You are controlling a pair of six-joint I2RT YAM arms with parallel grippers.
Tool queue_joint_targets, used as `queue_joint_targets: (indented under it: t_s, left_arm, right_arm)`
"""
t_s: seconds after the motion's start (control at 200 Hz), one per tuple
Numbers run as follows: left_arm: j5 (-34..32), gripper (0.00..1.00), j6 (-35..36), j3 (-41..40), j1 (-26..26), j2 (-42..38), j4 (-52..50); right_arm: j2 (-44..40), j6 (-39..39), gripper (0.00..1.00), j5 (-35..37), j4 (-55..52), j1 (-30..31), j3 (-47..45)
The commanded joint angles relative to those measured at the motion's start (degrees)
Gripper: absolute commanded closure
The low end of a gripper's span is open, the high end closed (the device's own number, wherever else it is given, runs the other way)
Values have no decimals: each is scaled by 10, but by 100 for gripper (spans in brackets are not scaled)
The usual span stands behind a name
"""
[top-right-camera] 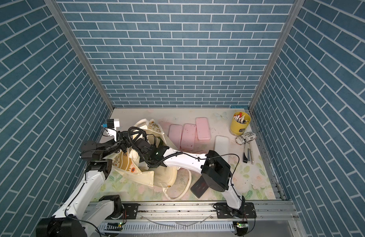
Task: Take out the pencil case from the canvas bag
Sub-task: Pick up the pencil case from the canvas bag.
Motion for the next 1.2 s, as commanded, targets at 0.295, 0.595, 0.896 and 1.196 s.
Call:
queue_joint_targets:
  t_s: [0.295,0.595,0.896,1.196]
  left_arm:
    - [49,100,-33,9,-11,-10,157]
    - [43,100,-100,3,-11,24,261]
    - [41,100,-120,1,-11,36,288]
    - [34,100,-116,-2,-11,41,288]
  right_arm:
    - [-98,94,52,25,131,-54,-170]
    - [-63,214,52,1,120,-70,-141]
    - [-23,291,52,4,87,-72,-114]
    - [-2,373,52,-27,101,-79,-109]
